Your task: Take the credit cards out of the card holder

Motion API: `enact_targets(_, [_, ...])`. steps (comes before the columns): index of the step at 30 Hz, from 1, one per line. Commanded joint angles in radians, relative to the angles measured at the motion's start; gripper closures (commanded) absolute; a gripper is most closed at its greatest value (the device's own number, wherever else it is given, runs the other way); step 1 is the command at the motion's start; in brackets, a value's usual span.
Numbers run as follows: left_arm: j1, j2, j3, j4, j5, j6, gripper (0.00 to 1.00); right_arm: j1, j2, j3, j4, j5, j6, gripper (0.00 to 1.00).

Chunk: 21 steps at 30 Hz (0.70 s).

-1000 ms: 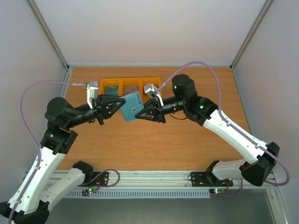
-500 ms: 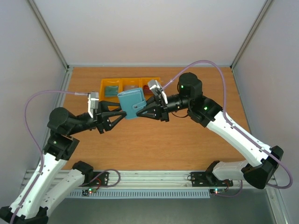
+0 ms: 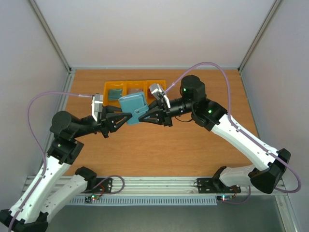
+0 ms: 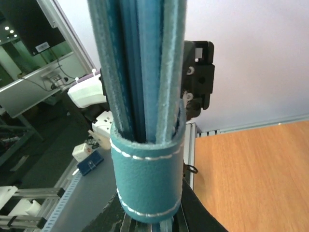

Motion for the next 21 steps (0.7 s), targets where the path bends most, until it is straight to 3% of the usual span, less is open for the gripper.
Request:
enact_targets(1, [-0.006, -0.004, 0.002, 0.055, -0.013, -0.012, 0.98, 0.006, -0.007, 0.039, -0.022, 0.014, -0.038, 0.99])
enact_targets(2, [-0.007, -0.008, 0.002, 0.047, -0.023, -0.013, 0.99, 0.007, -0.012, 0.041, -0.04, 0.046, -0.048, 0.96])
enact_targets(5, [-0.006, -0.03, 0.011, -0.055, -0.155, -0.001, 1.0, 0.006, -0.052, 0.046, -0.156, 0.372, -0.082, 0.54])
enact_targets(7, [-0.006, -0.041, 0.029, -0.204, -0.311, 0.053, 1.0, 0.004, -0.101, 0.03, -0.199, 0.654, -0.079, 0.43])
enact_targets(9, [-0.006, -0.051, 0.036, -0.299, -0.445, 0.126, 1.0, 0.006, -0.148, 0.001, -0.208, 0.916, -0.051, 0.42])
enact_targets(10, [-0.006, -0.053, 0.035, -0.328, -0.499, 0.172, 1.0, 0.012, -0.167, -0.018, -0.203, 1.015, -0.038, 0.46])
enact_targets(14, [-0.007, -0.045, 0.031, -0.373, -0.582, 0.223, 1.0, 0.133, -0.162, -0.063, -0.138, 1.264, -0.078, 0.54])
enact_targets(17, [-0.007, -0.036, 0.038, -0.397, -0.615, 0.237, 1.0, 0.251, -0.094, -0.028, -0.103, 1.329, -0.162, 0.54])
enact_targets(21, [-0.007, -0.033, 0.04, -0.401, -0.606, 0.256, 1.0, 0.27, 0.018, 0.055, -0.107, 1.213, -0.116, 0.52])
